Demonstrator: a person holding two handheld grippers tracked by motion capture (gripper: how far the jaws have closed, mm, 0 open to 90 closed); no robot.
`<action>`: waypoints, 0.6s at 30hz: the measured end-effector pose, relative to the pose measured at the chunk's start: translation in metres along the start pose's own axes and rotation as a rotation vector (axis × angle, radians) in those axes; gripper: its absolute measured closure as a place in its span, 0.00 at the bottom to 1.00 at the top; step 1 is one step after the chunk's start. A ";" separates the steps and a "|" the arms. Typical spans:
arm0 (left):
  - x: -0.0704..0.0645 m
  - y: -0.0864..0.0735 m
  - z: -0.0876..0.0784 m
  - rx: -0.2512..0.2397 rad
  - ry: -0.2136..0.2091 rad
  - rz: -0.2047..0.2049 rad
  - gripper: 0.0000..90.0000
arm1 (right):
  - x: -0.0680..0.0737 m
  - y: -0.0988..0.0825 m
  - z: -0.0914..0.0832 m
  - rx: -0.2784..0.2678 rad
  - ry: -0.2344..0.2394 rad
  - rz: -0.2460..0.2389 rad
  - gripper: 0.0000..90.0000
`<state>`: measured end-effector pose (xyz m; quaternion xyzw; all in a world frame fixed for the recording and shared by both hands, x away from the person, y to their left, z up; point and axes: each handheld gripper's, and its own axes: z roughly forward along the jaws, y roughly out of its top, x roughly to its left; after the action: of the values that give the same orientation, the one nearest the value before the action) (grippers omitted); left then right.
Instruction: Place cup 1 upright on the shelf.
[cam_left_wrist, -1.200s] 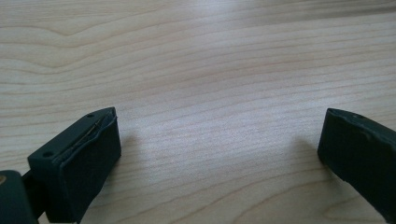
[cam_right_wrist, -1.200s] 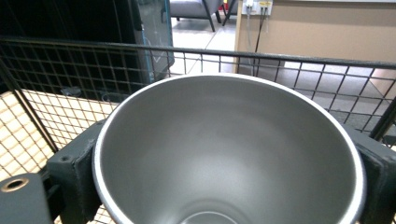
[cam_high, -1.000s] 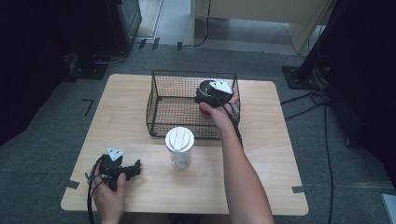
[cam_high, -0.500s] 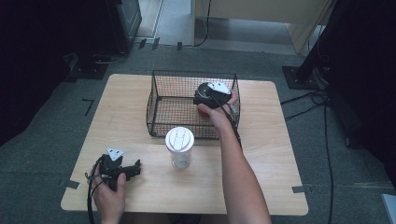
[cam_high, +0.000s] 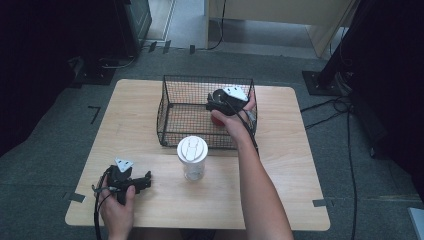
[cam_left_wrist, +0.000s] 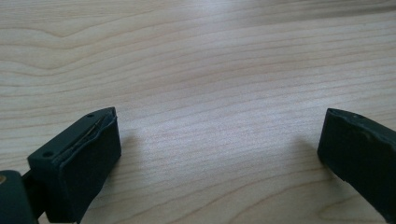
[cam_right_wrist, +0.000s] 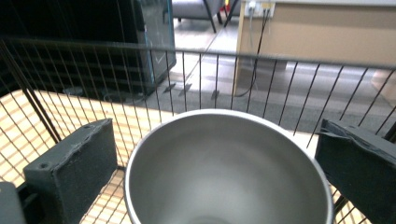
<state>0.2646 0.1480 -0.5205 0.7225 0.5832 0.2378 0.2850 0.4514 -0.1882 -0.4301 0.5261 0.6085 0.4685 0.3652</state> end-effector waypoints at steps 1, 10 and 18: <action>0.000 0.000 0.000 0.000 0.000 0.000 0.00 | 0.000 0.002 -0.001 -0.010 -0.004 0.000 0.00; 0.000 0.000 0.000 0.000 0.000 0.001 0.00 | 0.000 0.022 -0.015 -0.073 0.021 0.009 0.00; 0.000 0.000 0.000 0.001 0.000 0.002 0.00 | 0.001 0.031 -0.036 -0.113 0.051 0.026 0.00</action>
<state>0.2645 0.1482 -0.5205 0.7232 0.5826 0.2381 0.2844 0.4267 -0.1936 -0.3898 0.5005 0.5833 0.5202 0.3725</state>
